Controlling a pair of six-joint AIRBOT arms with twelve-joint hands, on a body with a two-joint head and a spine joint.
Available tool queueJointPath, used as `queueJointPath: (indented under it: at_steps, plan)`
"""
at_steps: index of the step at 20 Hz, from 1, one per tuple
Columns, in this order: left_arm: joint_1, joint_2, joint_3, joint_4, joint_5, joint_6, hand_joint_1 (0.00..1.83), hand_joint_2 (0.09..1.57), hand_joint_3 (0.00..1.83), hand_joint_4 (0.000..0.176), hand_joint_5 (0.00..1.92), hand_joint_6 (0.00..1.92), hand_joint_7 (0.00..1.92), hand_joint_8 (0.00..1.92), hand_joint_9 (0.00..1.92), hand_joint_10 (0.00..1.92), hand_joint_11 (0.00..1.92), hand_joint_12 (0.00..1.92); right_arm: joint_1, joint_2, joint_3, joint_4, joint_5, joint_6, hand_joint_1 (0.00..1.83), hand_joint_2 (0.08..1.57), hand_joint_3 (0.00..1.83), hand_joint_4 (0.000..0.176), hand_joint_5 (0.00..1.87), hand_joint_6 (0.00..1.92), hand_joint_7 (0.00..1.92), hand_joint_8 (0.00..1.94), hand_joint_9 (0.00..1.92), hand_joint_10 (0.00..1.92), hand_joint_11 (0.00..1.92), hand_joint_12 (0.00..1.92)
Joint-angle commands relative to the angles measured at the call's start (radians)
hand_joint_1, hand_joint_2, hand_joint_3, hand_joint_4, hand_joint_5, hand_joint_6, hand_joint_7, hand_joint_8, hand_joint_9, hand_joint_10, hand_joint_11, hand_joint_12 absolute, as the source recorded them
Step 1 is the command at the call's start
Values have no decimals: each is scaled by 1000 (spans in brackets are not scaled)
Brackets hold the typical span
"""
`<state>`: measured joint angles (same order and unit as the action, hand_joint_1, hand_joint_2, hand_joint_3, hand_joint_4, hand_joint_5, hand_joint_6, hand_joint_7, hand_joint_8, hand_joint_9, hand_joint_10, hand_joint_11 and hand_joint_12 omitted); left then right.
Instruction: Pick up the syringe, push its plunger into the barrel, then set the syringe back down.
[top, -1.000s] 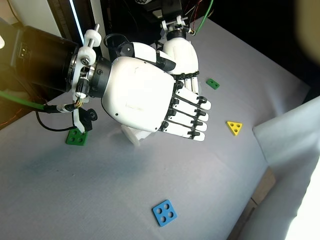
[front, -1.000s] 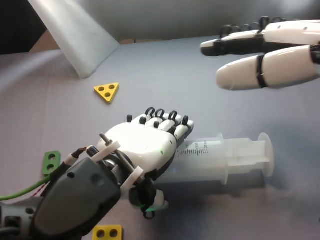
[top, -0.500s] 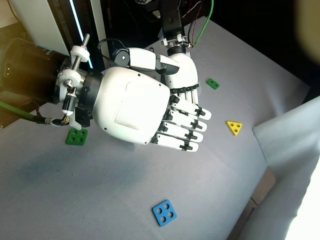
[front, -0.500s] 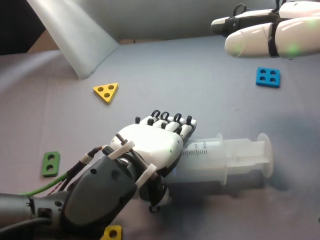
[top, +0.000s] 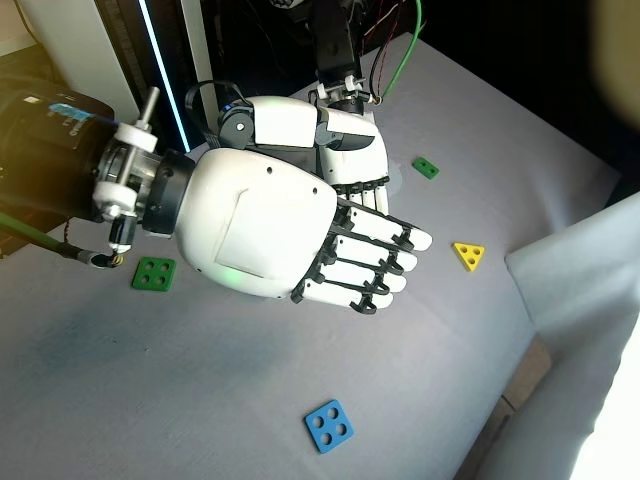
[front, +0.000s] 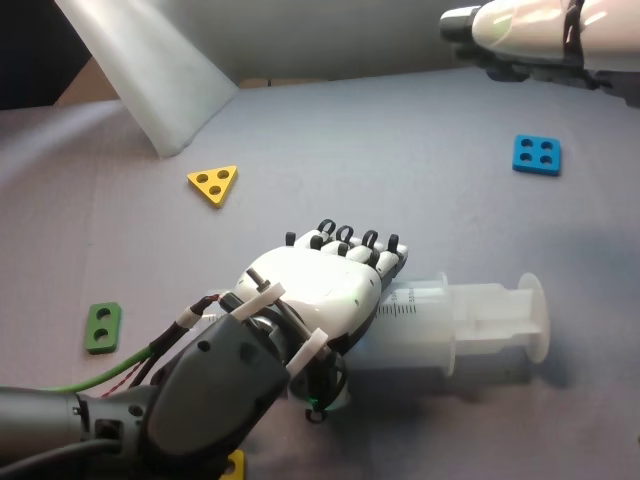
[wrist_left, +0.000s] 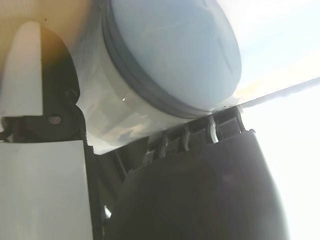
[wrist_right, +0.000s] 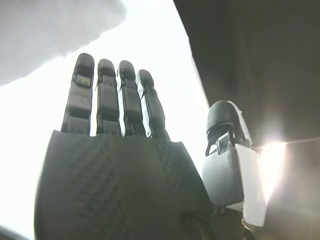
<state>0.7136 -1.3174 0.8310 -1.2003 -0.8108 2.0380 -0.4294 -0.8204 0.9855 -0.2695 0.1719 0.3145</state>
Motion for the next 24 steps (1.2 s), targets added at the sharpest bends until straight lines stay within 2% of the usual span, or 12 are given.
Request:
queueJointPath:
  at_steps: [1,3,4,5,6,7,8,12,19,20,22,24]
  plan:
    - [6,-9,5,39,-39,6,1292,977,0,0,202,13,232,13,201,18,0,713,2,3,4,55,113,7,0,1230,3,0,141,0,141,0,103,3,0,250]
    - [7,-9,5,38,-46,6,1287,977,0,0,214,8,251,8,217,13,0,740,-6,7,4,100,112,7,0,1231,3,0,140,0,140,0,102,3,0,250]
    - [7,-9,5,37,-47,7,1295,1008,4,0,376,24,431,19,408,36,108,815,-8,9,4,114,112,7,0,1234,4,0,135,0,141,0,104,3,0,249]
    - [7,-9,5,36,-47,7,1286,1062,1,0,730,13,848,13,879,38,495,723,-9,12,4,127,112,7,0,1237,3,0,156,5,164,4,123,7,0,293]
    - [8,-10,4,34,-51,8,1290,1074,0,0,807,13,938,16,965,42,528,775,-10,16,4,148,112,7,0,1237,2,0,148,2,158,1,119,4,0,264]
    - [10,-10,3,34,-54,8,1350,1131,18,0,750,925,960,793,881,1061,437,1131,-11,18,4,164,112,7,0,1236,2,0,150,2,161,2,123,5,0,259]
    - [11,-10,2,33,-59,8,1358,1158,6,0,824,979,898,1100,804,1354,508,1180,-11,21,4,178,112,7,0,1238,2,0,156,3,170,3,132,6,0,291]
    - [9,-8,-4,44,-78,-11,1366,1141,0,0,1031,732,847,1226,807,1379,591,1273,-4,36,4,199,112,8,0,1246,2,0,176,5,182,1,139,3,0,298]
    - [-32,50,-50,10,-147,6,1350,1188,1,0,951,864,735,1400,716,1485,518,1307,10,48,3,199,112,7,0,1245,0,0,183,0,186,0,150,0,0,345]
    - [-44,55,-50,0,-147,0,1231,1187,2,0,929,894,775,1495,715,1116,520,1228,14,50,3,199,112,7,0,1248,1,0,194,5,205,7,164,6,0,343]
    - [-73,59,-46,-7,-147,-15,1222,1181,0,0,913,930,814,1436,741,1044,536,1211,26,59,1,200,111,8,0,1249,1,0,191,4,198,4,158,3,0,346]
    - [-107,73,-46,-23,-144,-9,1334,1231,0,0,759,1130,739,1518,676,1482,494,1267,48,71,-5,221,98,8,0,1249,1,0,189,4,187,2,146,2,0,339]
